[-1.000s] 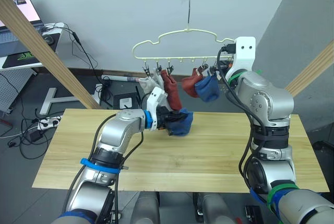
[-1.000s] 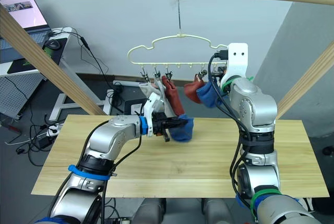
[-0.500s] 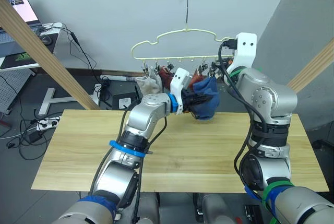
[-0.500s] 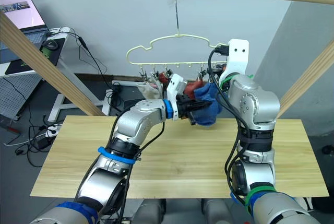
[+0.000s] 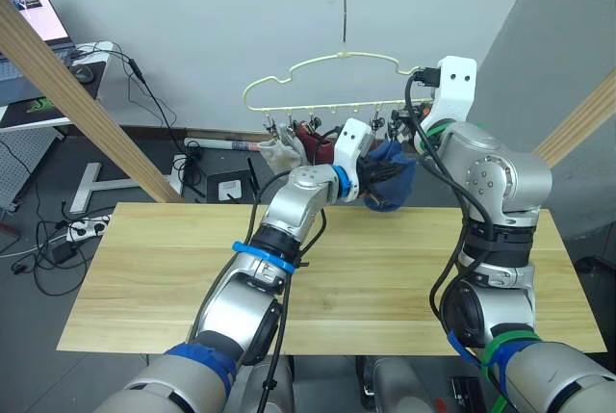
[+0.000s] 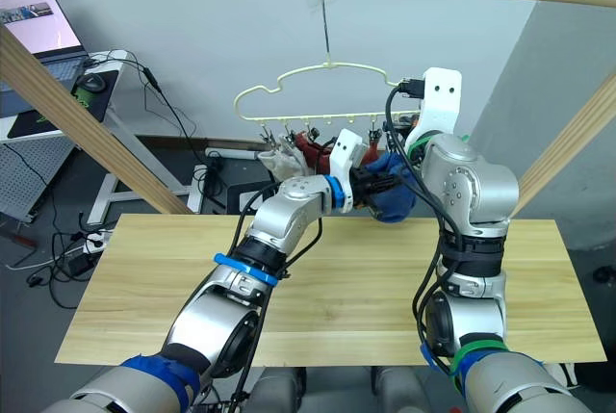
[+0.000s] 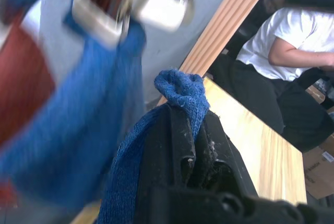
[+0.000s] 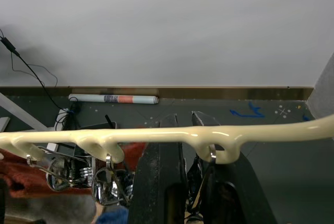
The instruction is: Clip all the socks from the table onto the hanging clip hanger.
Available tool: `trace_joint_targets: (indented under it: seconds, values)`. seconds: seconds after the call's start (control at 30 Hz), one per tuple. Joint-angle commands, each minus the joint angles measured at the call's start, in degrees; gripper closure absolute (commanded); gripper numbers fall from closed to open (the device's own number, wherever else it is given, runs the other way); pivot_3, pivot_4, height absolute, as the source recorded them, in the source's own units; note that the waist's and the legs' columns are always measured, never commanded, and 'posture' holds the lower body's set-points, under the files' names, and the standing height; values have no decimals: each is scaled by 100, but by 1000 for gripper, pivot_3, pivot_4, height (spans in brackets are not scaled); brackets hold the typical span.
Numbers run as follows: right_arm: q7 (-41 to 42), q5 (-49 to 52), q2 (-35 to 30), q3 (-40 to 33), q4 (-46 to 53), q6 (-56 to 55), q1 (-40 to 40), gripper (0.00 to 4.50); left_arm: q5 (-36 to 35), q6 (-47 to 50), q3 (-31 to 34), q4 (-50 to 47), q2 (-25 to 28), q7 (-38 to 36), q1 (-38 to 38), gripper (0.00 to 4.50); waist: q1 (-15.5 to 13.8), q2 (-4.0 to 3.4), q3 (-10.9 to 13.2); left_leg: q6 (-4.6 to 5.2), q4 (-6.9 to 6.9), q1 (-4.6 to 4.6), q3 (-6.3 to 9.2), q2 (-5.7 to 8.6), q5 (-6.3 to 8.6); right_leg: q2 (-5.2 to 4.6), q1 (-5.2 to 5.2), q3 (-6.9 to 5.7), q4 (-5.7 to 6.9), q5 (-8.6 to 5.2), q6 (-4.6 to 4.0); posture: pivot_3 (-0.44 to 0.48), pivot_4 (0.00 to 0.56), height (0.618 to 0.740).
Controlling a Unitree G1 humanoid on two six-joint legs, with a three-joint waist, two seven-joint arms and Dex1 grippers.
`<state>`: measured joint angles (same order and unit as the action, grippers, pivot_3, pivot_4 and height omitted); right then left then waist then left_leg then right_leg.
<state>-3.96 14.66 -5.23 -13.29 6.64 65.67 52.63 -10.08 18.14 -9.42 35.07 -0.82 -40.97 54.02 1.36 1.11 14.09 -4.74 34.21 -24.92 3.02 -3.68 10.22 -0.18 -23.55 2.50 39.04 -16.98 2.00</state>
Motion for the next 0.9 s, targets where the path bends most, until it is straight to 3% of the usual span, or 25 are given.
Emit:
trace_joint_targets:
  seconds: [0.03, 0.8, 0.9]
  values:
    - [-31, 75, 26, -41, 380, 9, 183, 4500, 6, -268, 106, 137, -124, 28, 236, 4452, 21, 0, 0, 0, 0, 0, 0, 0, 0, 0, 0, -1, 0, 0, 0, 13, 248, 740]
    - [-57, 69, 100, -76, 458, 107, 121, 4500, -56, -406, 382, 377, -262, 56, 571, 4452, 35, -1, 1, 0, -1, 0, 0, 0, 0, 0, 0, -1, 1, -1, 1, 17, 252, 740]
    - [-78, 65, 108, -86, 480, 144, 120, 3523, -58, -391, 378, 362, -266, 44, 562, 4500, 35, -1, 1, 0, -1, 0, 1, 0, 0, 0, 0, 0, 1, -1, 1, 17, 253, 740]
